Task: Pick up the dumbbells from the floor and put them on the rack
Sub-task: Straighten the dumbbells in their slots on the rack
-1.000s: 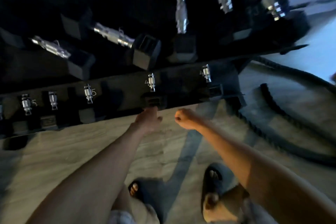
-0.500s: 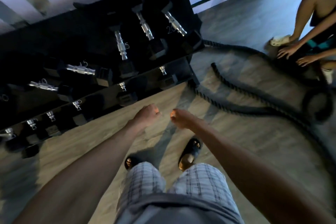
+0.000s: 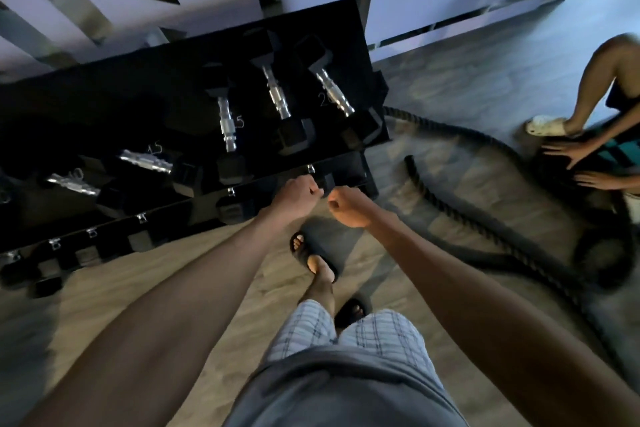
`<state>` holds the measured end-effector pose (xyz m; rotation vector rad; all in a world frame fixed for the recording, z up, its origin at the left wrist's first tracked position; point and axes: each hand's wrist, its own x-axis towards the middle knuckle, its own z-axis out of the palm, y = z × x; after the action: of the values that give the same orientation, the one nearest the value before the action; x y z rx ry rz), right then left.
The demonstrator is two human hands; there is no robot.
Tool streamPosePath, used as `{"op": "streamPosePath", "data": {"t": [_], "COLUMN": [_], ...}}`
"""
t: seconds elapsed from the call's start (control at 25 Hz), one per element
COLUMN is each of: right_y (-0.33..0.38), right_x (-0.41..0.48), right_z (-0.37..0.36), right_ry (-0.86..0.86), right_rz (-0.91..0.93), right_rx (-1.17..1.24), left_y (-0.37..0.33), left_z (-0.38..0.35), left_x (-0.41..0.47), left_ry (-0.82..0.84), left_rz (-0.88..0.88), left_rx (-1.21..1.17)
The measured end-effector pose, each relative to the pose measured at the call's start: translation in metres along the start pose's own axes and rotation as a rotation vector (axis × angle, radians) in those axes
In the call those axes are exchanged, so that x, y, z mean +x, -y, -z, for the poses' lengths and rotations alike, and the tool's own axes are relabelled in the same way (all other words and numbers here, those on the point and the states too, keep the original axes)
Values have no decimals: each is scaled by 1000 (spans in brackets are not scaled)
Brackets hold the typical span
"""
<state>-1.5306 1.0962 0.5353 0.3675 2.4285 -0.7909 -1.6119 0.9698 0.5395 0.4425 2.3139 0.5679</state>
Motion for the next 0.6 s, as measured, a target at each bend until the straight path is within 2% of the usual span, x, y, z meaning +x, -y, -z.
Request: {"op": "streamPosePath", "data": {"t": [0.24, 0.32, 0.44, 0.52, 0.6], "right_y": [-6, -6, -10, -17, -28], "right_x": [72, 90, 110, 125, 150], "right_z": [90, 115, 136, 146, 157], "right_ry": [1, -70, -265, -328, -293], "right_rz": [-77, -98, -143, -144, -108], "right_rx": [0, -5, -25, -66, -81], "left_y": [-37, -42, -49, -59, -72], "left_z": [52, 63, 74, 79, 85], "left_x": [93, 119, 148, 167, 189], "left_ry": [-3, 14, -3, -54, -90], "left_rz": [-40, -31, 29, 111, 288], "left_rx": [-62, -105, -194, -367, -739]}}
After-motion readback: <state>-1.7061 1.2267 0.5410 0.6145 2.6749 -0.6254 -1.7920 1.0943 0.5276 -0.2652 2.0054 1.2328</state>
